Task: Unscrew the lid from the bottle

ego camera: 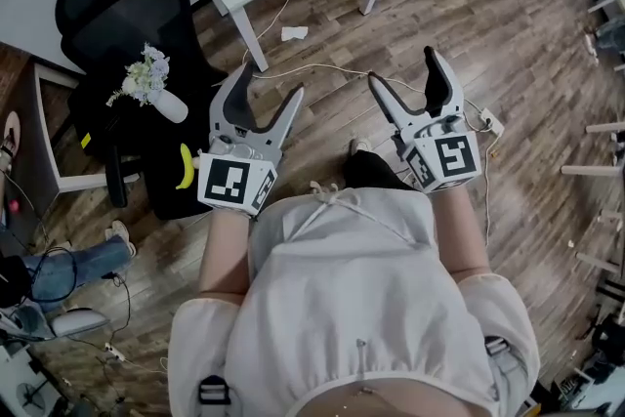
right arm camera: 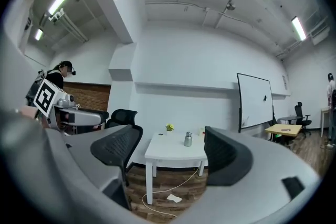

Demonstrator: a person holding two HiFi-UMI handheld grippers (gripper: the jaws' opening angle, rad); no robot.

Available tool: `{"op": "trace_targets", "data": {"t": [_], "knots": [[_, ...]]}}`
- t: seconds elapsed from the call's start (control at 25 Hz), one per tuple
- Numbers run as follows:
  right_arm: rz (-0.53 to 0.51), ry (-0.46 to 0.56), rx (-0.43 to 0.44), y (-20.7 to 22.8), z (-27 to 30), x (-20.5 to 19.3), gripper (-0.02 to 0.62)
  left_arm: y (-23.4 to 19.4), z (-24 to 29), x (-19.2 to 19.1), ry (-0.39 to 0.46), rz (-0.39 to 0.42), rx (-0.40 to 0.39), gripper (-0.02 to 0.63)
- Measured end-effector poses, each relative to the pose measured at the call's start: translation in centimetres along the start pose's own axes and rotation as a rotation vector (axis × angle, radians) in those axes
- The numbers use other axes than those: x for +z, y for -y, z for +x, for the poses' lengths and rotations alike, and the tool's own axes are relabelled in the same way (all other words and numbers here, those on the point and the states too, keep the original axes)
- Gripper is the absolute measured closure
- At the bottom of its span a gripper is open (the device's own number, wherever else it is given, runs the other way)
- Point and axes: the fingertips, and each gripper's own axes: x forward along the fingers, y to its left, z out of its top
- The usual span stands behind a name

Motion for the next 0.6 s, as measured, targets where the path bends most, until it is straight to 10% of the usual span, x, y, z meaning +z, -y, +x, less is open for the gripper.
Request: {"op": "trace_targets", "data": {"t": [0.6], "knots": [[0.047,-0.037,0.225,15.5,16.5,-3.4,0.187,-5.1,17.4,-2.8,-0.075,0.021,0.254,0.284]]}}
